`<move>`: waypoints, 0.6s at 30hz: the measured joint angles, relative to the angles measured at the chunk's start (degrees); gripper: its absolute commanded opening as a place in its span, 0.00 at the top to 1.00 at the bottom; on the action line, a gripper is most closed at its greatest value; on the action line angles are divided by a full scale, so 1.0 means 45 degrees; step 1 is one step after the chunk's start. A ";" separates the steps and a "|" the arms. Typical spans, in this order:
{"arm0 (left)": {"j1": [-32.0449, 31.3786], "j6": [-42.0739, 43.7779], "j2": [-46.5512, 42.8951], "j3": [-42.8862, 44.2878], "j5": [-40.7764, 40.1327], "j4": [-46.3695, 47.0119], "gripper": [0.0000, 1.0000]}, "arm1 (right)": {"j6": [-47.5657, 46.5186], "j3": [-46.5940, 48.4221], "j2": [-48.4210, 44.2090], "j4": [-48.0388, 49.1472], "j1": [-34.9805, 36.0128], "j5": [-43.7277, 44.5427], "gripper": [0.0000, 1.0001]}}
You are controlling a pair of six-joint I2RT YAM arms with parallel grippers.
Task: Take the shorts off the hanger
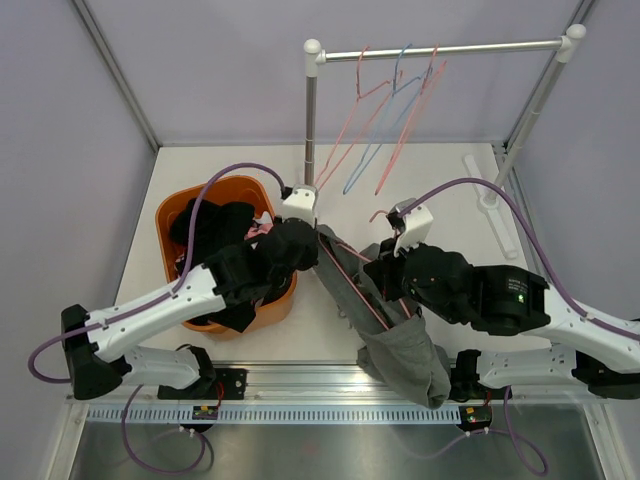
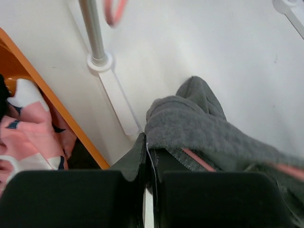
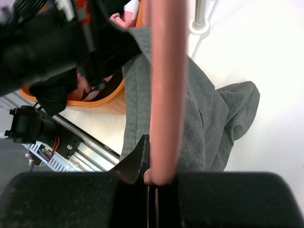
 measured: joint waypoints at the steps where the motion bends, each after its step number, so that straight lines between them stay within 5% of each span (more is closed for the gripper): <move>1: 0.0112 -0.0078 0.0345 0.0481 -0.0214 -0.0277 1.00 | -0.0112 -0.0010 -0.0015 0.0087 0.0058 -0.0034 1.00; 7: 0.1005 -0.0393 0.2438 0.2307 -0.0801 -0.1171 1.00 | -0.0491 -0.0015 -0.0063 0.0374 0.0248 -0.0039 1.00; 18: 0.1851 -0.0743 0.2365 0.0534 0.0845 -0.0529 1.00 | -0.0665 -0.0301 -0.1282 0.0413 0.0330 0.0267 1.00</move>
